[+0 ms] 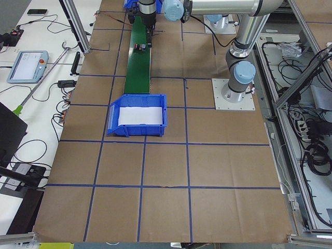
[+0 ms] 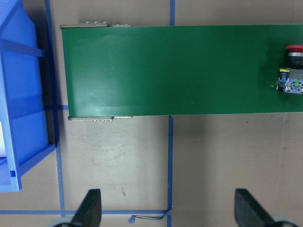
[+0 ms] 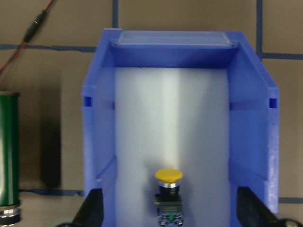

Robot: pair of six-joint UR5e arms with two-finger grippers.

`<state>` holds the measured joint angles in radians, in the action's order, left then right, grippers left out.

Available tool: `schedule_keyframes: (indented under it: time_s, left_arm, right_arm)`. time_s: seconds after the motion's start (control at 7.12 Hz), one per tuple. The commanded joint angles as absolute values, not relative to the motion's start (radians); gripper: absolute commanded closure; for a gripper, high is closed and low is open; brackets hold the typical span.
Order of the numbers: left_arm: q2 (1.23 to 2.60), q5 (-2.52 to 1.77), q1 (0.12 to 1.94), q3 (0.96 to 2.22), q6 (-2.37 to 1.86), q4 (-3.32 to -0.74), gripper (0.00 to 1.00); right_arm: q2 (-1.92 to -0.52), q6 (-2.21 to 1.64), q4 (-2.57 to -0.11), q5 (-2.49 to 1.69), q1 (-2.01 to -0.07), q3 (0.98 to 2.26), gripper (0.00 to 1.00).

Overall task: Transport two buttons from left to right
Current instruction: 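Raise the right gripper and move it back over the conveyor end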

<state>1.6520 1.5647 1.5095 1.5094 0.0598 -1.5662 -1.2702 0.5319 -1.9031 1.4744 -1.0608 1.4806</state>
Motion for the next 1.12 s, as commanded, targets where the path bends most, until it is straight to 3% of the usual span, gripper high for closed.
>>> schedule_keyframes:
  time_s: [0.0,0.56,0.98]
  left_arm:
    - [1.652,1.565,1.509,1.509,0.060,-1.566,0.00]
    - [1.652,1.563,1.509,1.509,0.058,-1.566,0.00]
    - [1.654,1.563,1.509,1.509,0.057,-1.566,0.00]
  right_arm:
    - [-1.275,0.316,-1.621,1.479,-1.206,1.323,0.00]
    - [-1.318,0.114,-1.635,1.534,-1.437,1.325,0.00]
    - [-1.394,0.107,-2.005,1.581,-1.525,1.525,0.00]
